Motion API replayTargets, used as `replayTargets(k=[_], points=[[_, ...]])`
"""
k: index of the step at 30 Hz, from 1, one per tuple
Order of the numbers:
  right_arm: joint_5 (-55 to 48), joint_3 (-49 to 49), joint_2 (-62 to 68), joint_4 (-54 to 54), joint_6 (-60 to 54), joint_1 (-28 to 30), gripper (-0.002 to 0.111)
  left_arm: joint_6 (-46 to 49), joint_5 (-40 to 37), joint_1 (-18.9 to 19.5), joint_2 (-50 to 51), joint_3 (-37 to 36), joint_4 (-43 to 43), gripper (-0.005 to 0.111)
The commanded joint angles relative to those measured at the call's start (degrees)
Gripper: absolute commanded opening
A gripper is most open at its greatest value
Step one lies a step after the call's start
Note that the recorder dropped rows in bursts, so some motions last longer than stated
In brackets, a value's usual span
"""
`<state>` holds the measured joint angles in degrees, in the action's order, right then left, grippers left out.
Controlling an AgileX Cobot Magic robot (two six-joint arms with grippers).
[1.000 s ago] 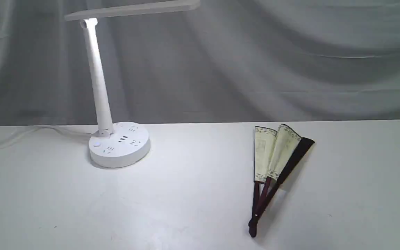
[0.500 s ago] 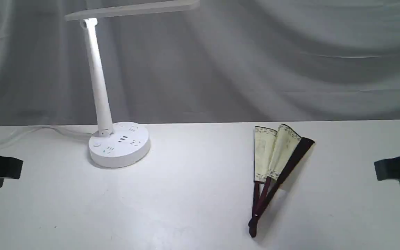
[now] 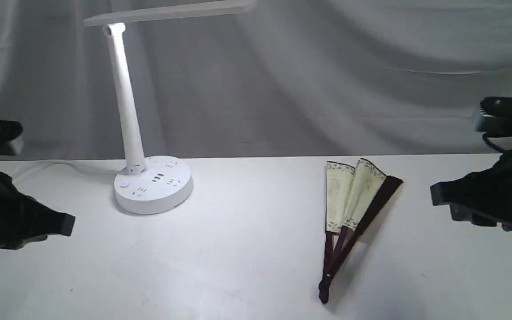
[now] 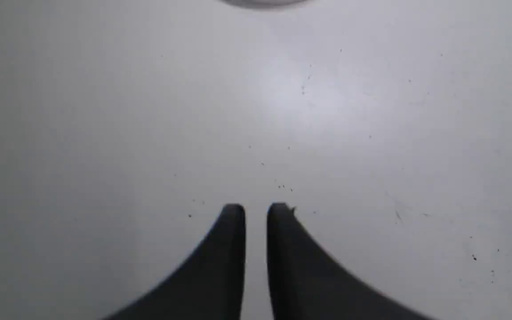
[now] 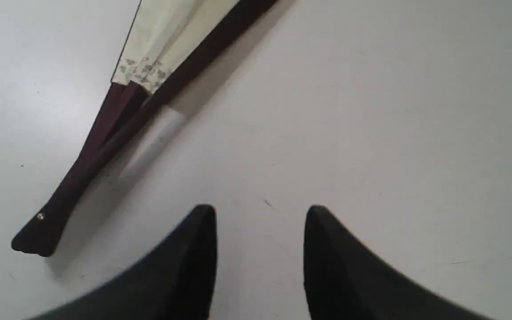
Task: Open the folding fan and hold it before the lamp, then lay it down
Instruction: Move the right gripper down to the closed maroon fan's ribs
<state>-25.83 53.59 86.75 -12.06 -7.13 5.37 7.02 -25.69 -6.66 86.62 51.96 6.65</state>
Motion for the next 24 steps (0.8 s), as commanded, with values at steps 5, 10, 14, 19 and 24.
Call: replayTargets(k=[5,10,14,19,24], points=[[-2.2,0.2,3.6,-2.8,-0.5,-0.1,0.034,0.9,-2.8,-0.3,2.8,0.4,1.7,0.024],[-1.5,0.2,7.0,-3.6,-0.7,-0.2,0.034,0.9,-3.6,-0.3,4.2,0.4,1.7,0.024],[0.6,0.5,9.6,-3.6,-2.4,-0.2,0.034,0.9,-3.9,-0.3,5.0,0.4,1.7,0.024],[-3.1,3.0,11.7,-6.0,-2.9,-0.2,0.034,0.8,-4.1,-0.3,5.5,0.4,1.8,0.024],[-9.7,7.3,15.9,-12.3,-4.2,-0.2,0.034,0.7,-4.8,-0.3,5.5,0.4,1.8,0.024]])
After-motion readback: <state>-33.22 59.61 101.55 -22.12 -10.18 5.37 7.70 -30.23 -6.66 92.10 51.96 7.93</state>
